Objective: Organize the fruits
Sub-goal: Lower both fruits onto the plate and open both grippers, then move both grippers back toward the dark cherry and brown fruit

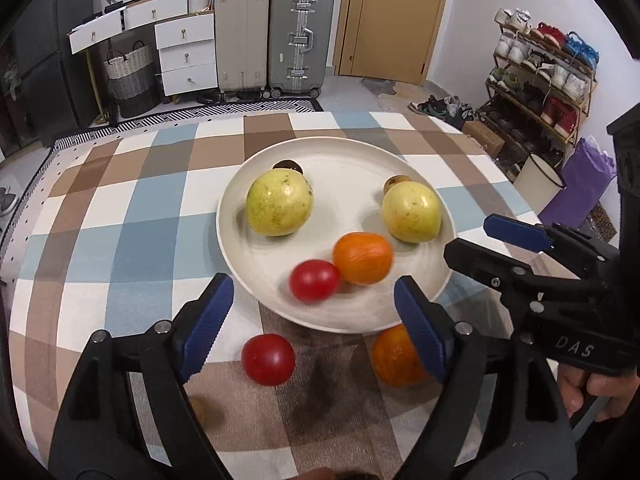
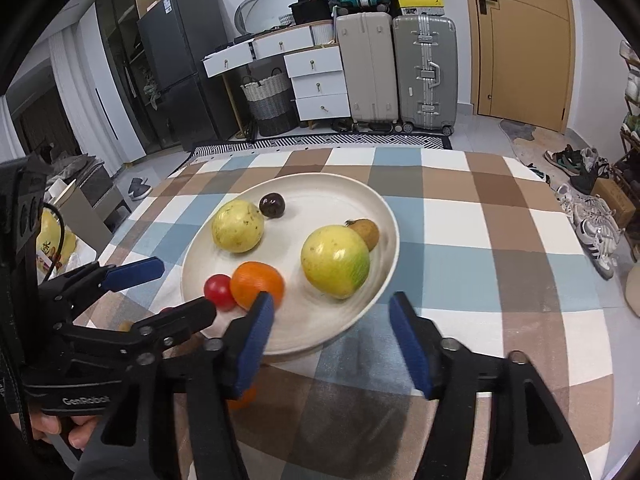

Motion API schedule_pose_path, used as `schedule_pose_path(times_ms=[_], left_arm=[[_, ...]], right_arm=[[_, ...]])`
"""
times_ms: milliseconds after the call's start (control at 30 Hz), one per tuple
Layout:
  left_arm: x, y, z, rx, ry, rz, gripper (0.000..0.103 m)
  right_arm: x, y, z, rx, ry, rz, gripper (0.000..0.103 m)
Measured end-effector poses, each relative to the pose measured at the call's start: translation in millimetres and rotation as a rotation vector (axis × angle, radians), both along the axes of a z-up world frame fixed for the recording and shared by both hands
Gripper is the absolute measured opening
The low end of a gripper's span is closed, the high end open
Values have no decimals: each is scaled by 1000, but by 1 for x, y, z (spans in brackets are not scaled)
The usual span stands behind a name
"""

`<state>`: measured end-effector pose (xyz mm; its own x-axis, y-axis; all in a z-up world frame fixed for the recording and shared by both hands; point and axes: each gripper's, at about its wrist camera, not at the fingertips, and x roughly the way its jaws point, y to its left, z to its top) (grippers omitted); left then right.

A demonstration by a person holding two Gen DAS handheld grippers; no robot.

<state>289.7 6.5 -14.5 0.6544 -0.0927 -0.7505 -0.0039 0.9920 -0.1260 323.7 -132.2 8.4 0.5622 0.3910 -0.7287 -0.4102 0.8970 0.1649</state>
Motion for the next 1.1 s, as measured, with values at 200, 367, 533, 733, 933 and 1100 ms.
schedule_pose_path(times_ms=[200, 367, 533, 733, 933, 1100], left_arm=[[-21, 10, 10, -1, -16, 41, 99], [-40, 18, 17, -27, -37, 55, 102], [-59, 20, 27, -11, -63, 64, 102], [-86, 22, 46, 7, -104, 93, 102], [-110, 27, 53, -3, -118, 117, 102], [-121, 27, 47, -9, -98, 121, 102]], right_arm=[[-11, -9, 12, 30, -17, 4, 93], [-22, -10, 21, 42, -46, 3, 102], [-39, -6, 35, 58, -79, 39, 102], [-55, -3, 49, 58, -85, 65, 102], [-71, -3, 53, 37, -87, 88, 102], [-80, -3, 44, 6, -78, 84, 102]])
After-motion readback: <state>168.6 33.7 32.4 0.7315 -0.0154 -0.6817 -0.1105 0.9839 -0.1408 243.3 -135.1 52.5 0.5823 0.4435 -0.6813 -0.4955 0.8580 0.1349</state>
